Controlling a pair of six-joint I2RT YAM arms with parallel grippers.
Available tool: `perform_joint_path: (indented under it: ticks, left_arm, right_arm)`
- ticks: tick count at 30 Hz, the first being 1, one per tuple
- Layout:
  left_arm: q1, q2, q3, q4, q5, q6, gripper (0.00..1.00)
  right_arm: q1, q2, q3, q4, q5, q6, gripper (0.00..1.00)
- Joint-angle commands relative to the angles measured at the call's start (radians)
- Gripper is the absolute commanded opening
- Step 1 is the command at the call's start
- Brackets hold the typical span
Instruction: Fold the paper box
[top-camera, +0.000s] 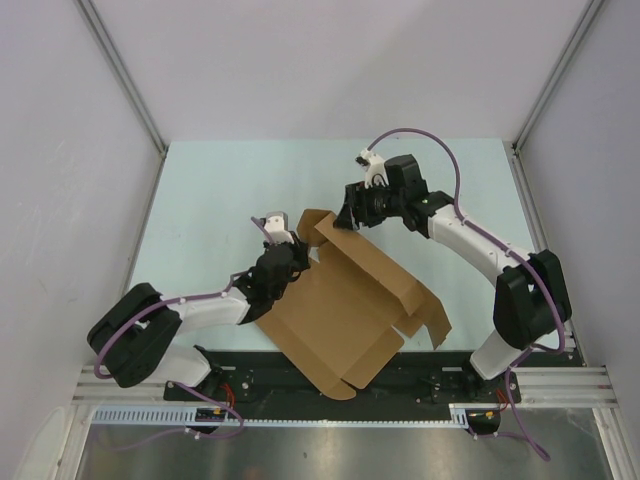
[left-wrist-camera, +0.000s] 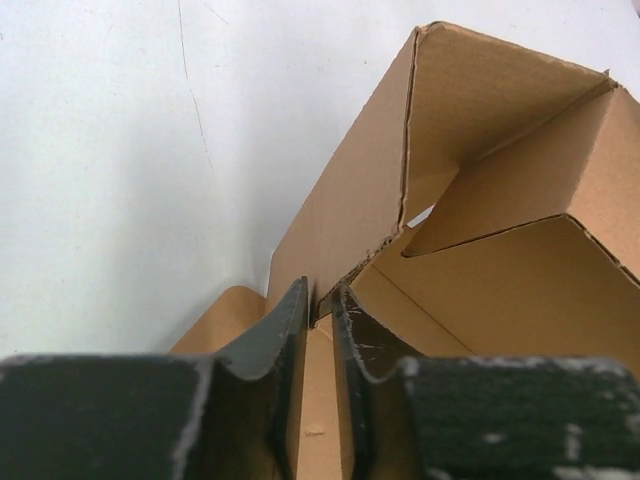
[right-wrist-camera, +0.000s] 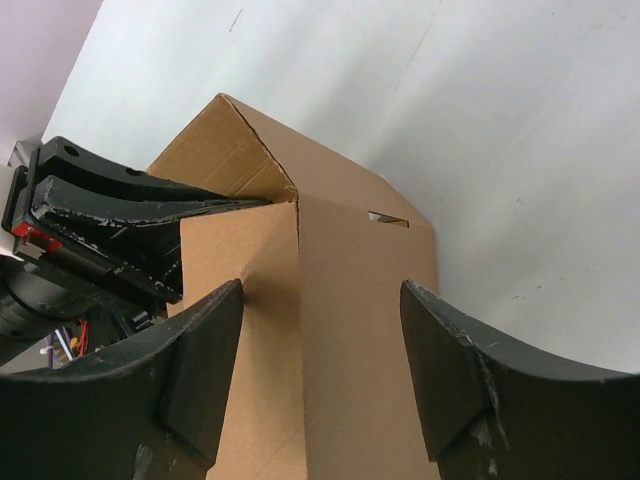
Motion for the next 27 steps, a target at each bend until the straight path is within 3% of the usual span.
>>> perform_joint_path:
  ticks: [1, 9, 21, 27]
  left_arm:
    - [-0.003, -0.057, 0.011, 0.006, -0.029, 0.009, 0.25]
    - [-0.003, -0.142, 0.014, -0.064, -0.058, 0.037, 0.43]
    - [0.021, -0.338, -0.014, -0.17, -0.207, -0.009, 0.57]
    - [0.11, -0.28, 0.009, -0.212, -0.117, -0.11, 0.6]
  right_arm:
    - [0.004, 0.013, 0.002, -0.018, 0.026, -0.026, 0.68]
    - [-0.004, 0.005, 0.004, -0.022, 0.038, -0.031, 0.7]
    - [0.001, 0.005, 0.004, -0.022, 0.046, -0.026, 0.69]
    - [-0.001, 0.004, 0.004, -0.021, 0.044, -0.024, 0.69]
